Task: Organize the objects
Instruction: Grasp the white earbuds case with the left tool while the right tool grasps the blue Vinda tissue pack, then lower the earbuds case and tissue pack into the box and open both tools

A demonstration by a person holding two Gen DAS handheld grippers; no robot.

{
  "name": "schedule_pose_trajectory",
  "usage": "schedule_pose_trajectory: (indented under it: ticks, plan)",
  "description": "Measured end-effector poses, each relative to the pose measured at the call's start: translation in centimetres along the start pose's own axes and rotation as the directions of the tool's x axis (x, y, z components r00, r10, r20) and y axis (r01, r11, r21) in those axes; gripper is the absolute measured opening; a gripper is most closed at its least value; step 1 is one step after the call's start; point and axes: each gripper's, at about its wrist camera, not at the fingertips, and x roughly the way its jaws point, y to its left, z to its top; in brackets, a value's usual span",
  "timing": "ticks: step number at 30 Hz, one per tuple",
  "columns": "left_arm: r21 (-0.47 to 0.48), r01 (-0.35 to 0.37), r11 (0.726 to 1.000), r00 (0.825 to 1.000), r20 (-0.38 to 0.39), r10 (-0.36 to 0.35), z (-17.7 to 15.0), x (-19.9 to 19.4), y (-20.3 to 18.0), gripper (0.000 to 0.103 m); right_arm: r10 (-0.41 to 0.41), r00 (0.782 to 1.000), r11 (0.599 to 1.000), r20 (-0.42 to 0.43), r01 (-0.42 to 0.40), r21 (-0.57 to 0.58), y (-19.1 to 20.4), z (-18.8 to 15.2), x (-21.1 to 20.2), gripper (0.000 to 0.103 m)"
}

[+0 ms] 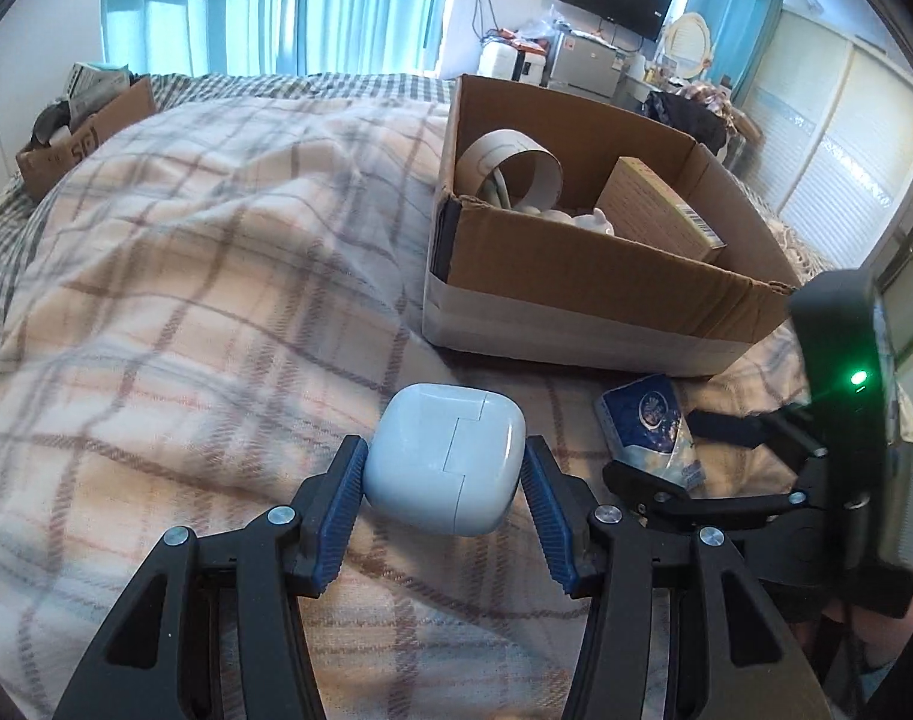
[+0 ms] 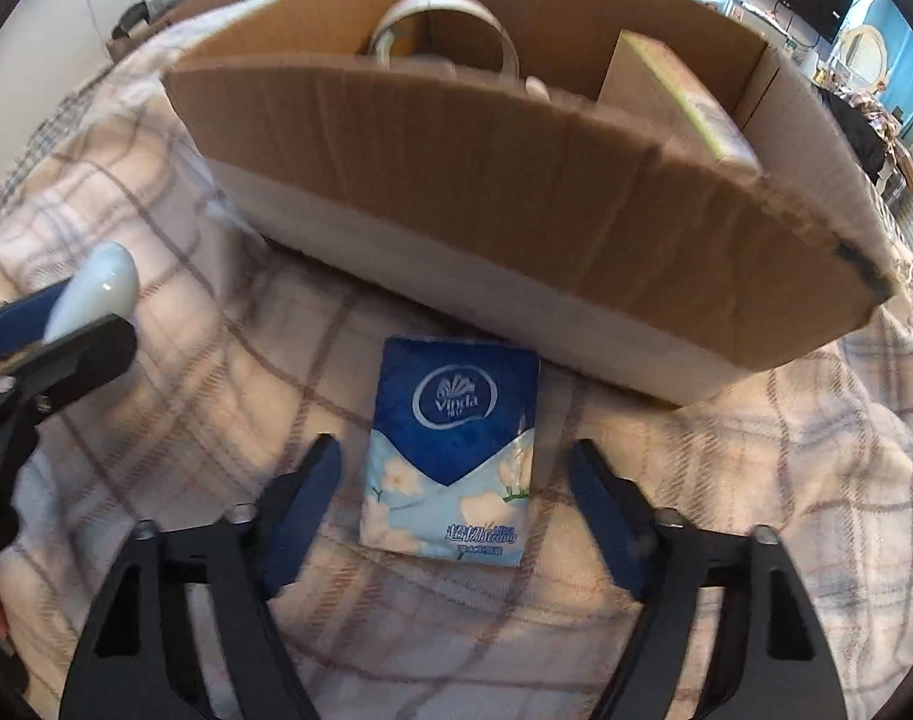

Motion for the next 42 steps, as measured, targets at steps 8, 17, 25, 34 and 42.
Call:
schedule_pose_trajectory:
  ticks: [8, 17, 25, 34, 42]
  plan:
    - [-0.026, 0.045, 0.999, 0.998, 0.036, -0.044, -0.8, -2.3, -0.6, 0.054, 0.020, 0.998, 0.999, 0.061, -0.018, -0.029, 0.7, -2.0, -3.4, 0.053]
    - [0.015, 0.069, 0.997, 0.994, 0.082, -0.070, -1.6, -6.5, -2.6, 0.054, 0.030, 0.975, 0.999, 0.220, -0.035, 0.017, 0.0, -4.4, -11.1, 0.053]
    - [0.052, 0.109, 0.993, 0.971, 0.208, -0.117, 0.6, -11.7, -4.1, 0.054, -0.016, 0.932, 0.999, 0.362, -0.004, 0.054, -2.4, -3.0, -18.4, 0.053]
    - [0.093, 0.139, 0.986, 0.961, 0.226, -0.157, 7.0, -10.7, -5.9, 0.054, -0.019, 0.895, 1.000, 0.446, 0.008, 0.028, -4.8, 1.2, -21.3, 0.053]
    - [0.114, 0.120, 0.986, 0.962, 0.232, -0.144, 13.6, -6.6, -6.5, 0.054, 0.003, 0.892, 1.000, 0.451, -0.013, 0.019, -7.1, 7.4, -19.3, 0.053]
